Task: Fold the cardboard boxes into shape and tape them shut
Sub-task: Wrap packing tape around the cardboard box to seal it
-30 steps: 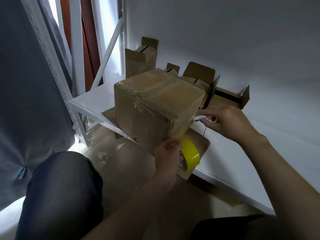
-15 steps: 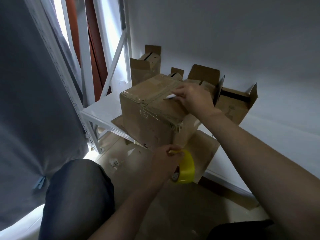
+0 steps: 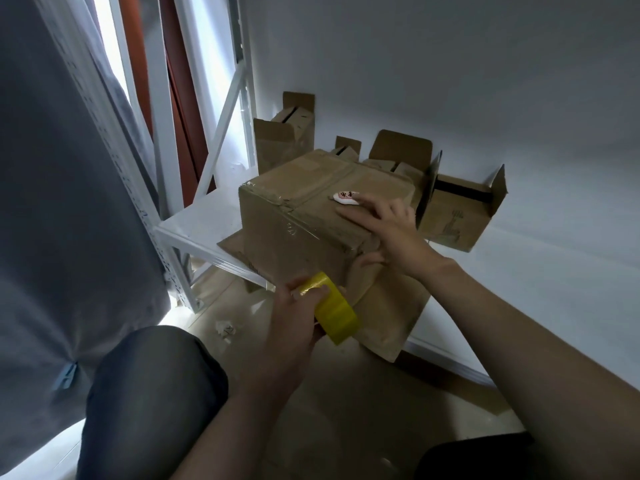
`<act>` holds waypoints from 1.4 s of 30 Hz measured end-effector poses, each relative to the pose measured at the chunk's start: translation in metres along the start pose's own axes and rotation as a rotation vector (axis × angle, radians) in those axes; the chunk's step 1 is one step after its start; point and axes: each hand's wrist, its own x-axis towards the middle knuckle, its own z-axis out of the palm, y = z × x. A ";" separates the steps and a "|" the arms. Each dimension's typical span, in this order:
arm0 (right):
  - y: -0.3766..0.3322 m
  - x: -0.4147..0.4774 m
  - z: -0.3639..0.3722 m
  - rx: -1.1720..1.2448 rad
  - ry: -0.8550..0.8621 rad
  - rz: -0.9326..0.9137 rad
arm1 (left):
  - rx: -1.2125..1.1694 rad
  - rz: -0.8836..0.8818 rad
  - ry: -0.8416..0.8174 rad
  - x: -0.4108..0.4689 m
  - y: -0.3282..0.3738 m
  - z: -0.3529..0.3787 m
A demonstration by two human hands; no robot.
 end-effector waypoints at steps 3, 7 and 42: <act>0.006 -0.005 0.002 0.099 0.044 0.015 | -0.007 0.040 -0.003 0.001 0.006 0.000; 0.014 -0.007 -0.002 0.253 0.016 -0.034 | 0.017 0.045 0.014 0.005 0.011 0.003; 0.014 -0.016 -0.013 0.636 0.271 0.713 | 0.514 0.478 0.371 -0.023 -0.012 -0.006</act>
